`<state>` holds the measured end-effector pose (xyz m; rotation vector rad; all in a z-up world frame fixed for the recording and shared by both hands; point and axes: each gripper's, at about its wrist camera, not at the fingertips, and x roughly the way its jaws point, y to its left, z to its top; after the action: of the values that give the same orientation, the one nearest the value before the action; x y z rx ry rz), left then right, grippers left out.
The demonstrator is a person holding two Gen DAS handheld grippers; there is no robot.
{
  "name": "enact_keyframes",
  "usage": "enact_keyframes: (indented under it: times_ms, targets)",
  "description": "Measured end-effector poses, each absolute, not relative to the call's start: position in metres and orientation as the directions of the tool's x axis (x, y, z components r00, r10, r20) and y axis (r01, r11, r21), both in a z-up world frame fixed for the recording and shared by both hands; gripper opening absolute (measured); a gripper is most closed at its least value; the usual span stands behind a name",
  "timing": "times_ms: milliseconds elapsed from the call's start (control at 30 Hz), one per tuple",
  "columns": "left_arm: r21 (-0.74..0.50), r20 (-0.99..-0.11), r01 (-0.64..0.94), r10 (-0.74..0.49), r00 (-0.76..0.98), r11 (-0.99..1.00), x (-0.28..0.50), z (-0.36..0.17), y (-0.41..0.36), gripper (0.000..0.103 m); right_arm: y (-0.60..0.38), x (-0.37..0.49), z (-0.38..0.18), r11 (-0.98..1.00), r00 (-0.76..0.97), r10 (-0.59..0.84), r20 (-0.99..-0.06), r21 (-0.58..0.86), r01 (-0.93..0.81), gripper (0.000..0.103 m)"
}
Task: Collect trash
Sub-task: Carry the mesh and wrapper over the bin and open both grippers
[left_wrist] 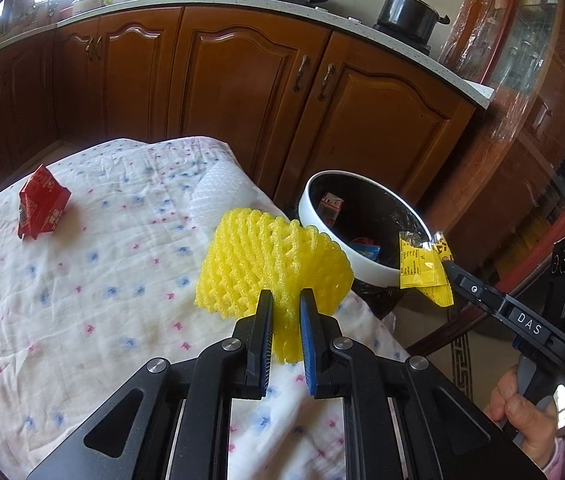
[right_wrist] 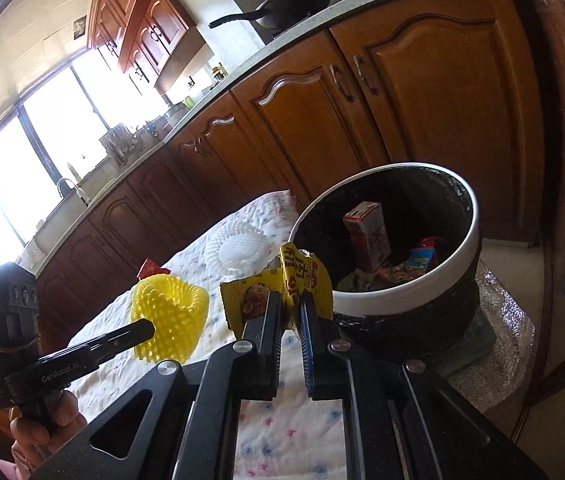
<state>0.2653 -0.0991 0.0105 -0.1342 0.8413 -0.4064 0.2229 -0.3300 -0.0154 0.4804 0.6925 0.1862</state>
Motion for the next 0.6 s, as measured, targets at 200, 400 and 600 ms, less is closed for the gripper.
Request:
enact_keyframes:
  times_ms: [200, 400, 600]
  targets:
    - [-0.259, -0.683, 0.347, -0.425, 0.594, 0.902, 0.282, 0.017, -0.123, 0.012, -0.35, 0.226, -0.014, 0.878, 0.776, 0.284, -0.563, 0.477, 0.025, 0.008]
    - [-0.23, -0.683, 0.41, -0.446, 0.578, 0.883, 0.312, 0.021, -0.159, 0.012, -0.372, 0.242, -0.007, 0.888, 0.79, 0.242, -0.563, 0.456, 0.052, 0.008]
    - [-0.2, -0.716, 0.434, -0.434, 0.547, 0.878, 0.35, 0.009, -0.191, 0.012, -0.39, 0.267, -0.007, 0.893, 0.78, 0.223, -0.585, 0.444, 0.078, 0.009]
